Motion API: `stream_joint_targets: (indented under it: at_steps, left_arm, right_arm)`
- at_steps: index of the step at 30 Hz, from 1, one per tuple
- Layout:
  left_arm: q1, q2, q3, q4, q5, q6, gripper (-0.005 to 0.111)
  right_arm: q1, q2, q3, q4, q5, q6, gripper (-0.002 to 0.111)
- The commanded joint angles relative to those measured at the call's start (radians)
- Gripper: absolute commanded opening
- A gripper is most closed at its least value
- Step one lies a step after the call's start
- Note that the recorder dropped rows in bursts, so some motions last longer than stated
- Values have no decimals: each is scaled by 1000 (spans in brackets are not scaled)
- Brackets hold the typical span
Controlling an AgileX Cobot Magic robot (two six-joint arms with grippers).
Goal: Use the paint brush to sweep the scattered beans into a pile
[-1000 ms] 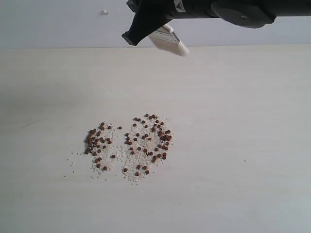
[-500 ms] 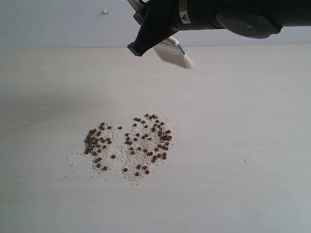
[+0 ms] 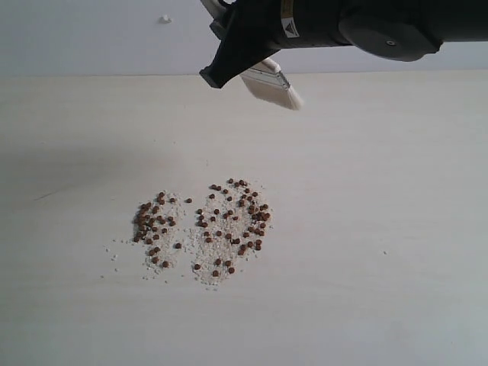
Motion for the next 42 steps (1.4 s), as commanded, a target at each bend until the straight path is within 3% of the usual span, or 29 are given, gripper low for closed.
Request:
stream_joint_targets:
  at_steps: [1,9,12,16,23,27,37,40,42]
  left_arm:
    - [71,-6,-99,-121,88,169,0]
    - [279,-6,-104,-289,104,306,0]
    - [252,-6,-76,-307,105,318,0]
    - [255,-6,-31,-312,213,306,0]
    - [255,-6,40,-306,173,199,0]
    - [255,-6,40,-304,302,287,0]
    - [255,-6,40,-281,487,293,0]
    - [255,-6,40,-249,491,293,0]
    - [255,-6,40,-247,491,293,0]
  right_arm:
    - [3,-12,2,1,-10,1,0]
    - [3,-12,2,1,-12,-6,0]
    - [3,-12,2,1,-15,-6,0]
    - [3,-12,2,1,-46,-6,0]
    - [3,-12,2,1,-51,2,0]
    - [3,-12,2,1,-51,4,0]
    - [3,-12,19,5,-9,44,0]
    - [3,-12,64,-9,-92,25,0]
    - [3,-12,114,-11,-242,-37,0]
